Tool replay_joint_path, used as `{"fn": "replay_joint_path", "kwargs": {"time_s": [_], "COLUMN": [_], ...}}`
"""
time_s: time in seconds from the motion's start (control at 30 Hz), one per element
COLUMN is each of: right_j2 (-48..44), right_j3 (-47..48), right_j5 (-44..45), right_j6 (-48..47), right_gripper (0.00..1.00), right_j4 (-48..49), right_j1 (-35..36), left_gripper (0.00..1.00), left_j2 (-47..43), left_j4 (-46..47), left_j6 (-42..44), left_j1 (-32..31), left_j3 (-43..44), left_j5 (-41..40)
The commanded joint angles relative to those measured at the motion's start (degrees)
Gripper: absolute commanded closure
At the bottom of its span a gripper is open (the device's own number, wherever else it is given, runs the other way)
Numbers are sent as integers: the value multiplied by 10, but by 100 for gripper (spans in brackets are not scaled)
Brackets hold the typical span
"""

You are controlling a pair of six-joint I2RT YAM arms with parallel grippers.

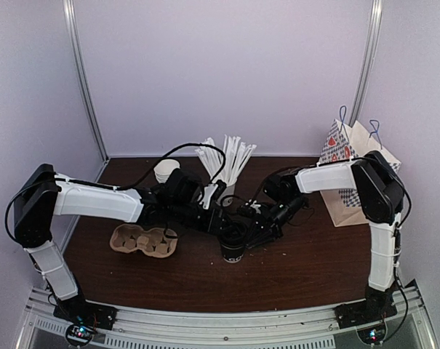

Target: Pack the takeout coffee

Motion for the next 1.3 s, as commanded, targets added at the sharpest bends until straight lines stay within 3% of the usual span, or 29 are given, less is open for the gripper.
{"fn": "replay_joint_path", "kwargs": {"time_s": [0.0, 0.1, 0.3, 0.5, 0.63, 0.73, 0.83, 0.9, 1.27], "right_j2": [-20, -105, -178, -238, -308, -372, -418, -445, -537], "right_j3": [8, 15, 40, 53, 38, -5, -40, -67, -242], "right_j5": [221, 224, 240, 250, 264, 279, 299, 318, 257], "right_j6": [-68, -105, -177, -253, -296, -286, -310, -326, -321], "right_gripper": [72, 63, 49, 46, 43, 37, 30, 25, 18], "right_j4": [30, 19, -37, -111, -122, -72, -52, -37, 104], "right_j1": [2, 0, -4, -23, -52, -81, -91, -94, -199], "left_gripper": [50, 47, 34, 28, 27, 21, 16, 4, 4], "left_j2": [-4, -23, -52, -89, -92, -86, -75, -59, 66], "left_j4": [-33, -29, -51, -66, -136, -197, -235, -267, -433], "left_j6": [23, 44, 100, 167, 248, 299, 321, 336, 381], "left_j1": [0, 0, 0, -1, -17, -35, -40, -46, -58], "left_j3": [-9, 6, 53, 79, 115, 145, 165, 183, 326], "left_j5": [-13, -11, -21, -21, -30, -85, -89, -95, -84]}}
